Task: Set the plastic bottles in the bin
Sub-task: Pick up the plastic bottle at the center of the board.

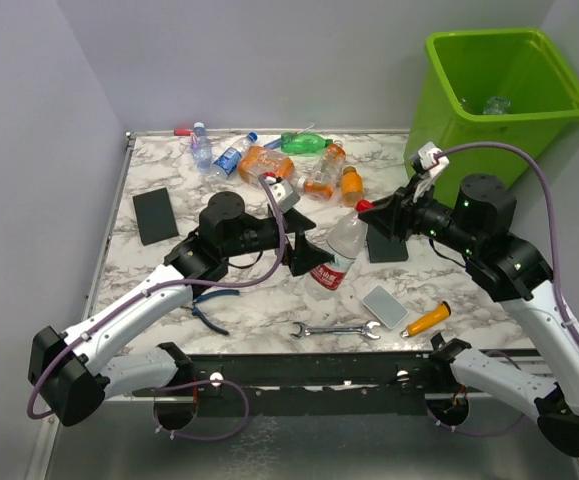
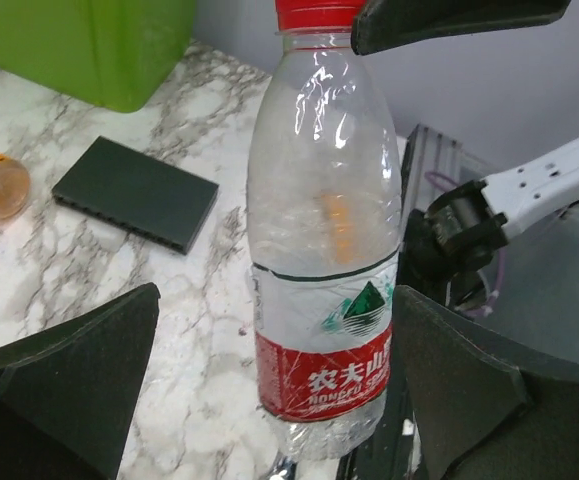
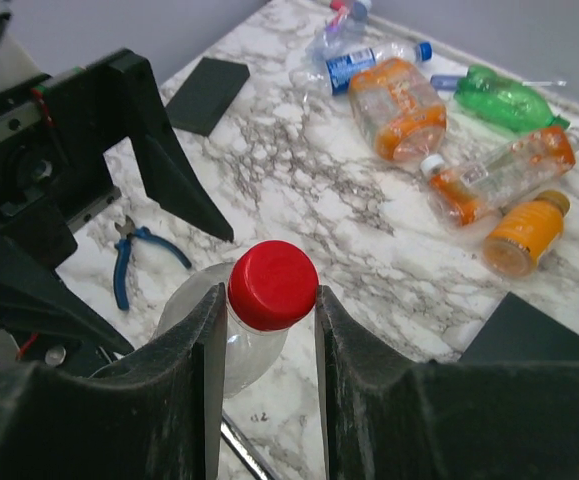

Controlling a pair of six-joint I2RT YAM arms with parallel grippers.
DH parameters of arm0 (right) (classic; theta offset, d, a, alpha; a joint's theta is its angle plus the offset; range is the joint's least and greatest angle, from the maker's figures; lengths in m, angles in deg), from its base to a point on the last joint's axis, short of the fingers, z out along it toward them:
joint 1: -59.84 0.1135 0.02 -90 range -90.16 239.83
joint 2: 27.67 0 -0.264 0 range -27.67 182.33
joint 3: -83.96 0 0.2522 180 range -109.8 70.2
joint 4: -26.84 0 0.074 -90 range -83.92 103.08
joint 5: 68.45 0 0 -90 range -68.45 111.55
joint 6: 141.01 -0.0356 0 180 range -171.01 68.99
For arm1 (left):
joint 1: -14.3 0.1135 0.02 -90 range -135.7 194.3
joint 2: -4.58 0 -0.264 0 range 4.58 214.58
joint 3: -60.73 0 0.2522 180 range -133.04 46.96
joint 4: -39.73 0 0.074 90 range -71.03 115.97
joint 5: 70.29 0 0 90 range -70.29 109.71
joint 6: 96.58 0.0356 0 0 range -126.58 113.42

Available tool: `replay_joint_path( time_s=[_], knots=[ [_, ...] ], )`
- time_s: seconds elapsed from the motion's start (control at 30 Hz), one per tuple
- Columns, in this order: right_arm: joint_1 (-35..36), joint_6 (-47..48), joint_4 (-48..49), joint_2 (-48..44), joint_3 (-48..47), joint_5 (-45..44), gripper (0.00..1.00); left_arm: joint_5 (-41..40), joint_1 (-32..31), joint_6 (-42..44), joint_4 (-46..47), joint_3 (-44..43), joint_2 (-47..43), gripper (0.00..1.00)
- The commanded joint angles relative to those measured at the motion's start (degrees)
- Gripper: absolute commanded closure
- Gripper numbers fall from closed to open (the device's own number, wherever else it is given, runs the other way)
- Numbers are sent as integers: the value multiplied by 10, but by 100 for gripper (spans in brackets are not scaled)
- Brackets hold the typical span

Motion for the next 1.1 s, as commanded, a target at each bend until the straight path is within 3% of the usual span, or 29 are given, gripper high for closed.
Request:
replay_joint_path(
  time_s=[0.0, 0.33, 0.63, 0.73, 0.83, 0.87, 0.9, 0.97, 1.0, 1.07],
  knots=[
    [4, 11, 63, -8, 4, -8, 100, 80, 4, -97, 108, 7, 23, 1],
    [4, -11, 108, 10, 4, 25, 100, 124, 4, -121, 154, 35, 39, 1],
    [4, -47, 139, 29, -16, 81, 100, 74, 2, -81, 141, 63, 44, 2],
    [4, -48, 138, 29, -15, 76, 100, 54, 2, -70, 141, 71, 36, 11],
    [4, -56, 130, 32, -19, 71, 100, 42, 2, -64, 148, 80, 30, 36],
    [4, -62, 126, 33, -22, 71, 96, 35, 2, -65, 154, 84, 28, 46],
    [4, -71, 124, 35, -24, 71, 85, 27, 2, -66, 163, 89, 26, 53],
    [4, -91, 126, 32, -24, 70, 50, 6, 1, -73, 186, 101, 19, 59],
    [4, -103, 131, 27, -22, 67, 37, -3, 2, -76, 203, 108, 16, 61],
    [4, -146, 158, 11, -6, 57, 21, -18, 1, -83, 251, 125, 8, 65]
  ],
)
